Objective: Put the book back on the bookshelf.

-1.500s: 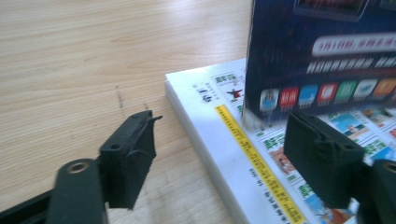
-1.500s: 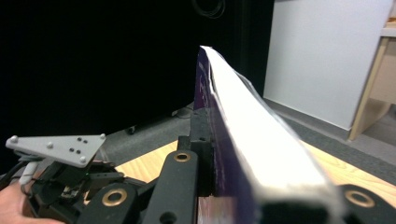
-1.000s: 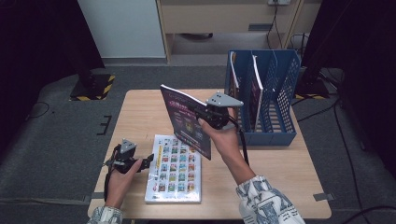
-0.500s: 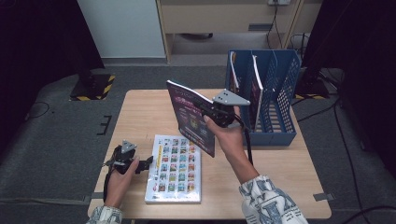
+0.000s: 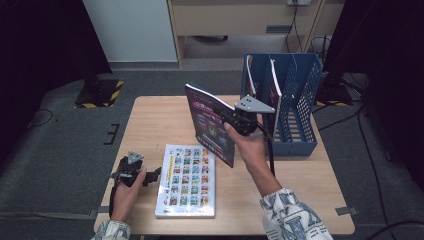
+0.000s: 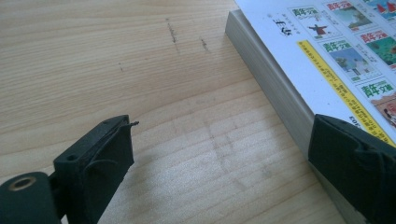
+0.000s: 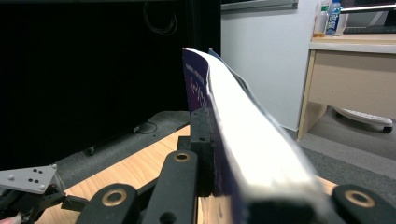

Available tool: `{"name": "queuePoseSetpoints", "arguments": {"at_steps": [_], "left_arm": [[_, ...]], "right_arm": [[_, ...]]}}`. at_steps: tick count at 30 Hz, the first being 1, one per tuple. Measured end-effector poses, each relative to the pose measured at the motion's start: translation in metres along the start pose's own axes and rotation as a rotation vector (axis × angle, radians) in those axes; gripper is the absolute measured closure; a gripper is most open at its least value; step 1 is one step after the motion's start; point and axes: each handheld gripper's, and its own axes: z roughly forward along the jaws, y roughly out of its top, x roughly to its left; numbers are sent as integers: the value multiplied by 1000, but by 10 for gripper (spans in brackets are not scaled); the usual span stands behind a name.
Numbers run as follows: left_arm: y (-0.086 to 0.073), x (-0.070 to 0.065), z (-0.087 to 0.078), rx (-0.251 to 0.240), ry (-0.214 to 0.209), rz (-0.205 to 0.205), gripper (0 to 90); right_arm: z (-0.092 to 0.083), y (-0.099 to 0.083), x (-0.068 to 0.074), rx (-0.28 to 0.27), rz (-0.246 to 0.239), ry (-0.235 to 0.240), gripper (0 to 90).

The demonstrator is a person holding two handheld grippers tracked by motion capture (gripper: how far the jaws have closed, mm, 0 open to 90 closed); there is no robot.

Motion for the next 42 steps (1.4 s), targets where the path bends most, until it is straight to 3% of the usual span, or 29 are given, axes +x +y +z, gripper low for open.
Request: {"name": "queuePoseSetpoints", "arguments": {"at_steps": [28,42], "left_arm": [[-5,6,4,42,27,-8,62],[-7,5,5,34,36,6,56]], "right_arm": [[-28,-2,-3,-13,-5,14,840],[-43,-4,-6,-13,-14,25,840]]}}
